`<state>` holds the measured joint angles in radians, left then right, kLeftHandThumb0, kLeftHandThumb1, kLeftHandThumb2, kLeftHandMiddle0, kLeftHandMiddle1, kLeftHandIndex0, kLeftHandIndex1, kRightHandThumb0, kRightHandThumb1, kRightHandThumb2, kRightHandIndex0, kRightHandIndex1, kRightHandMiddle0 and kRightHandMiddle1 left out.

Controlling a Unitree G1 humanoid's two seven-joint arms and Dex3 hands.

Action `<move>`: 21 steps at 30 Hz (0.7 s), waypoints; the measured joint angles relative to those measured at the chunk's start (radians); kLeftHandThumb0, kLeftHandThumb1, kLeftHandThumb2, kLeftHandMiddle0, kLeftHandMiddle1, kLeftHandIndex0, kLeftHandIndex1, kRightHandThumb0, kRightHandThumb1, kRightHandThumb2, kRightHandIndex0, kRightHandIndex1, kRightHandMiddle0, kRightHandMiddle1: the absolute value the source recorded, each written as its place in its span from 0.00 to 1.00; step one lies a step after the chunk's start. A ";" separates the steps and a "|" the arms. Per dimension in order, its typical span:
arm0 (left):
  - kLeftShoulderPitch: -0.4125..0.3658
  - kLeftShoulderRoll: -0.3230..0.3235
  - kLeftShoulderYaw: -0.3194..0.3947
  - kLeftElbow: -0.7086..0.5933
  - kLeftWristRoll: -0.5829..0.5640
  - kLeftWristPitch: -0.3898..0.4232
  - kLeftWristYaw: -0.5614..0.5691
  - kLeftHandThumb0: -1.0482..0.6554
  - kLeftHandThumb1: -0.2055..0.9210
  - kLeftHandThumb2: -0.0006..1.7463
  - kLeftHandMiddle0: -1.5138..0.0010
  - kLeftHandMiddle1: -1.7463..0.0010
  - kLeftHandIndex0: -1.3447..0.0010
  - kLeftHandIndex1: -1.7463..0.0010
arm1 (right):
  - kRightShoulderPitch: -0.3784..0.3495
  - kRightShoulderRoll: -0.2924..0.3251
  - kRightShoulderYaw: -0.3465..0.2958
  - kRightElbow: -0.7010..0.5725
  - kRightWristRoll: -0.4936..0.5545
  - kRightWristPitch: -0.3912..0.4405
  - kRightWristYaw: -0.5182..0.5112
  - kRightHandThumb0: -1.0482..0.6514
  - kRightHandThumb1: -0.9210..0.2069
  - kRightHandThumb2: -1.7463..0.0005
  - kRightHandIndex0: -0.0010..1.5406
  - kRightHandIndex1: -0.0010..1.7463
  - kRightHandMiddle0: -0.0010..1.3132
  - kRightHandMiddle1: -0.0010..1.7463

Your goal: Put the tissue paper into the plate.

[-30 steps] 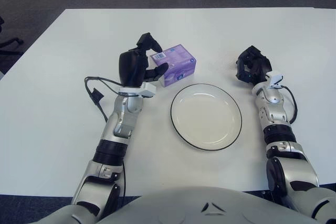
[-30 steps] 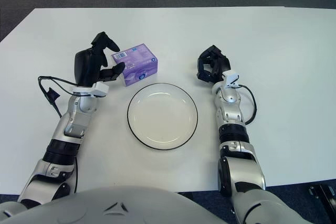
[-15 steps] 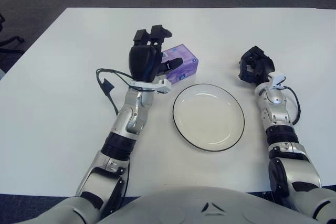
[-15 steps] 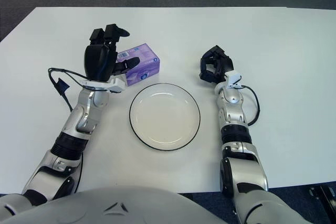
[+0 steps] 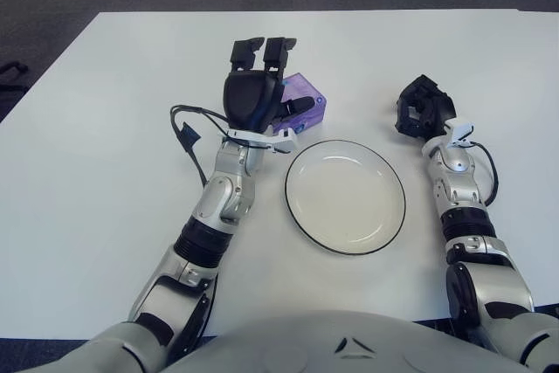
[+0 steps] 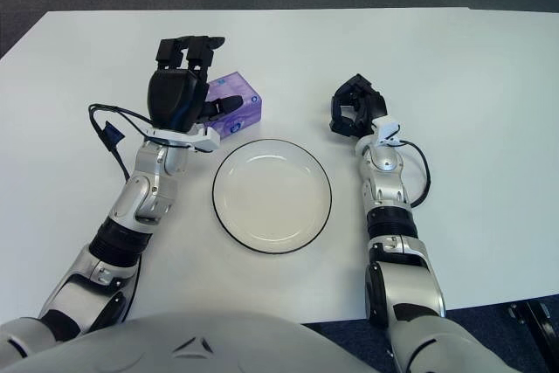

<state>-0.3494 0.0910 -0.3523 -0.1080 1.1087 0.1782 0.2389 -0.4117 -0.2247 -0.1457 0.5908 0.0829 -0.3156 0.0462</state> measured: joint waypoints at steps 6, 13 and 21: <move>-0.021 -0.001 -0.031 0.001 0.020 0.037 -0.070 0.00 1.00 0.43 1.00 0.96 1.00 0.81 | 0.001 0.000 0.004 -0.002 -0.004 0.002 -0.005 0.35 0.48 0.29 0.82 1.00 0.43 1.00; -0.064 -0.005 -0.062 0.002 0.027 0.064 -0.159 0.00 1.00 0.46 1.00 1.00 1.00 0.87 | 0.001 -0.002 0.011 -0.006 -0.015 0.005 -0.007 0.35 0.48 0.29 0.82 1.00 0.43 1.00; -0.077 -0.023 -0.080 0.002 0.006 0.085 -0.248 0.00 1.00 0.47 1.00 1.00 1.00 0.87 | 0.002 -0.002 0.015 -0.009 -0.018 0.007 -0.008 0.35 0.48 0.29 0.81 1.00 0.43 1.00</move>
<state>-0.4263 0.0684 -0.4318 -0.1065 1.1146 0.2628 -0.0092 -0.4098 -0.2268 -0.1308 0.5816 0.0646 -0.3082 0.0379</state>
